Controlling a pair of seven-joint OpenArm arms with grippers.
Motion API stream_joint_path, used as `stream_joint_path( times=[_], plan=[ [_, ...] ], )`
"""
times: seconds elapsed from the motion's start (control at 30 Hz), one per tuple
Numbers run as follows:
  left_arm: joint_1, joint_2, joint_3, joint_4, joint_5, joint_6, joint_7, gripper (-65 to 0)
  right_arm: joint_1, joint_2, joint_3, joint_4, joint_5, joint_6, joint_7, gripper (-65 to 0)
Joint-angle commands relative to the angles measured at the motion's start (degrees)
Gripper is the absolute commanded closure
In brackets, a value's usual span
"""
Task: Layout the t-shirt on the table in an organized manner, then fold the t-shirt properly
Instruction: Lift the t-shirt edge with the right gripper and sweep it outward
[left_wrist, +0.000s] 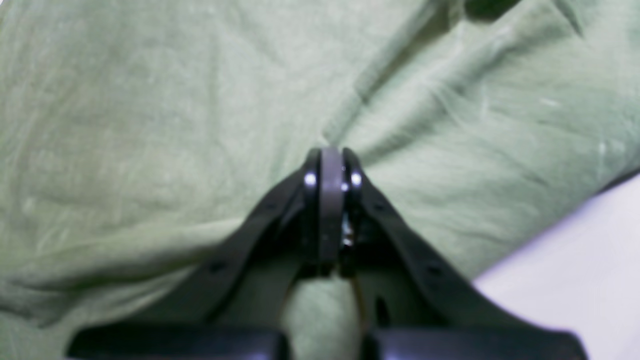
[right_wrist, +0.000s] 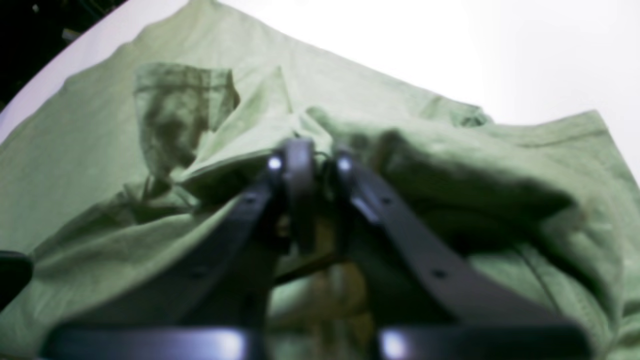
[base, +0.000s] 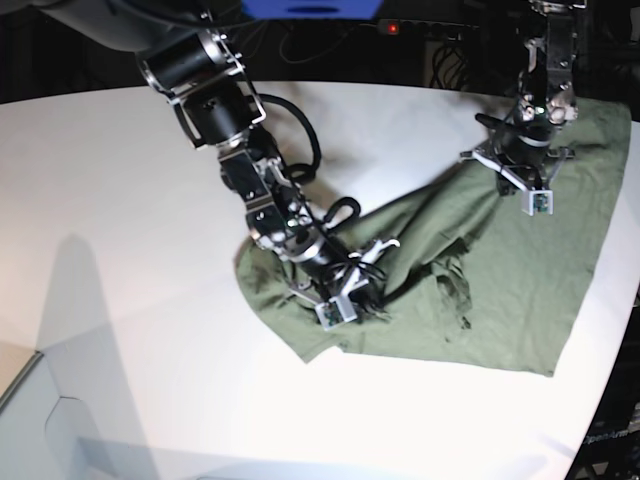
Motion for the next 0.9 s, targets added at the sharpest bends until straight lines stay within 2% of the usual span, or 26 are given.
stream_joint_path(
  times=[0.0,0.1,0.3,0.5,0.57,0.73,0.87],
  plan=[
    [0.23,-0.45,-0.24,-0.17,0.58,0.82,2.34,-0.2,1.69,-0.55,0.4,1.04,0.32,0.07,1.45,0.0],
    [0.15,-0.45,-0.24,-0.17,0.41,0.82,2.34,-0.2,1.87,0.06,0.4,2.45,0.41,0.07,1.28,0.0],
    [0.06,-0.28,-0.41,2.56,0.23,0.82,2.07,-0.2,0.28,4.81,0.67,13.52,0.41,-0.1,0.57,0.0],
    [0.06,1.13,-0.41,9.06,0.32,0.82,2.34,-0.2,-1.3,6.3,9.46,27.68,0.41,-0.01,-6.46,0.0],
    [0.15,1.22,-0.41,11.17,0.32,0.82,2.34,-0.2,-3.15,7.71,12.1,32.34,0.41,0.25,-8.39,0.0],
    [0.15,1.22,-0.59,15.92,0.32,0.82,2.34,-0.2,-7.63,11.14,12.97,41.04,0.41,0.25,-9.1,0.0],
    [-0.82,1.74,-3.84,15.83,0.23,0.82,2.34,-0.2,-11.67,13.07,13.06,45.61,0.5,0.25,-8.83,0.0]
  ],
)
